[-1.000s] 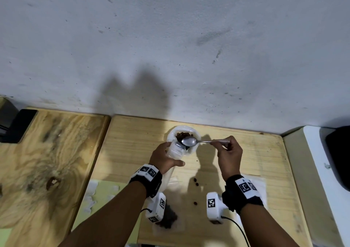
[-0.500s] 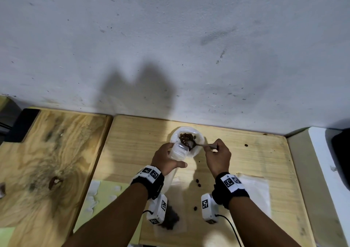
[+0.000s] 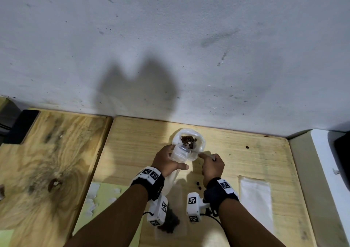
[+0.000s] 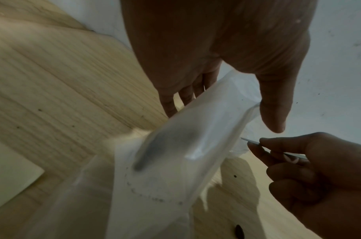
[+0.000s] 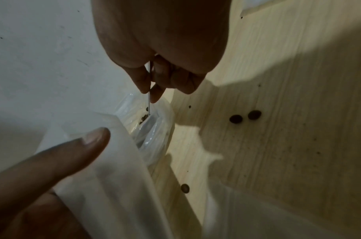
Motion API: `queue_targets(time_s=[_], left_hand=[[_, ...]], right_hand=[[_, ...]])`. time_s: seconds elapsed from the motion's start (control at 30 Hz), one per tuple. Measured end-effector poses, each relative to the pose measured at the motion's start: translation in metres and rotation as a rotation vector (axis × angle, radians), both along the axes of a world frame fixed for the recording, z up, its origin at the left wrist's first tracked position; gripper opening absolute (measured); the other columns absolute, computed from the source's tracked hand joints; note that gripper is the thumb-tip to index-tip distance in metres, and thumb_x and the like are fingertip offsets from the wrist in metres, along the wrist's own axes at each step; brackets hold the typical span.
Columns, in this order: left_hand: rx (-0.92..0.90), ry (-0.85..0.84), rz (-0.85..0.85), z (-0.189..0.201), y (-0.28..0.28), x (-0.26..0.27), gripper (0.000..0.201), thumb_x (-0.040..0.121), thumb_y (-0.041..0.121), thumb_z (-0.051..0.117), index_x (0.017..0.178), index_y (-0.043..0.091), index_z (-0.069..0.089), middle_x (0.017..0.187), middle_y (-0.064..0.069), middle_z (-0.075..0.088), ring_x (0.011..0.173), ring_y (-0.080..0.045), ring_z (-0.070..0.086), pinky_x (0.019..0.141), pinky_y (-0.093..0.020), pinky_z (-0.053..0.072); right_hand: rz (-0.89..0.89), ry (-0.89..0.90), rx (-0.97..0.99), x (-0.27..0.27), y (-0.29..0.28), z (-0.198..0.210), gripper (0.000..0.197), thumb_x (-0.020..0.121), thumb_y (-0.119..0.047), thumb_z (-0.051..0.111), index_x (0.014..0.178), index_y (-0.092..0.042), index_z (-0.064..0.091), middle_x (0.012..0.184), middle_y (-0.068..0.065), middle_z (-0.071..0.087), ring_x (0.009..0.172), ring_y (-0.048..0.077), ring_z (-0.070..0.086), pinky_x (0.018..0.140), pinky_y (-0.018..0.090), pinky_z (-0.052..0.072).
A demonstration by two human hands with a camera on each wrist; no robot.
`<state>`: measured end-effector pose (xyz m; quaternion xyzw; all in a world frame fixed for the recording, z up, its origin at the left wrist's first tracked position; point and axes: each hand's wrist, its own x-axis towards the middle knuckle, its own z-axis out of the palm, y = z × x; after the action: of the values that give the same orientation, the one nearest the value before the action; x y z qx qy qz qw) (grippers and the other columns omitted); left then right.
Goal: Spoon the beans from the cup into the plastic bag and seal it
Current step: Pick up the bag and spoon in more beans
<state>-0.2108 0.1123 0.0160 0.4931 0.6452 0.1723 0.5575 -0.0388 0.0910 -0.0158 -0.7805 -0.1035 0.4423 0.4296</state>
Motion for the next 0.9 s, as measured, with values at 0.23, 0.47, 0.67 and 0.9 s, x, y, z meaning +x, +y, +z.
queue_targets(time_s=[0.23,0.47,0.67,0.9], left_hand=[[-0.011,0.005,0.022,0.002,0.000,-0.004,0.103,0.032,0.049,0.091,0.126,0.025,0.055,0.120,0.007,0.064,0.106,-0.015,0.061,0.093,-0.037,0.053],[0.000,0.034,0.013,0.005,-0.001,-0.001,0.102,0.051,0.031,0.094,0.139,0.020,0.044,0.126,0.006,0.051,0.113,-0.015,0.050,0.096,-0.031,0.046],[0.002,0.068,-0.006,0.007,-0.003,0.000,0.106,0.050,0.035,0.094,0.141,0.020,0.042,0.138,0.001,0.051,0.121,-0.018,0.051,0.098,-0.033,0.045],[0.009,0.060,-0.011,0.009,-0.002,0.000,0.100,0.053,0.030,0.094,0.140,0.019,0.044,0.139,0.000,0.051,0.115,-0.015,0.050,0.089,-0.027,0.042]], right_hand=[[-0.026,0.050,0.044,0.018,0.003,0.003,0.038,0.073,-0.007,0.074,0.057,-0.022,0.044,0.064,0.004,0.040,0.062,0.019,0.033,0.056,0.033,0.028],[0.032,-0.024,0.179,0.052,0.002,0.030,0.027,0.077,-0.006,0.075,0.071,-0.013,0.050,0.059,0.005,0.037,0.052,0.019,0.030,0.051,0.029,0.026],[0.164,-0.041,0.370,0.055,-0.001,0.062,0.024,0.080,-0.003,0.074,0.069,-0.010,0.053,0.064,0.010,0.043,0.048,0.016,0.033,0.051,0.028,0.028],[0.505,-0.277,0.470,0.032,0.004,0.081,0.033,0.080,-0.009,0.079,0.066,-0.019,0.052,0.078,0.003,0.072,0.059,0.016,0.055,0.057,0.029,0.042]])
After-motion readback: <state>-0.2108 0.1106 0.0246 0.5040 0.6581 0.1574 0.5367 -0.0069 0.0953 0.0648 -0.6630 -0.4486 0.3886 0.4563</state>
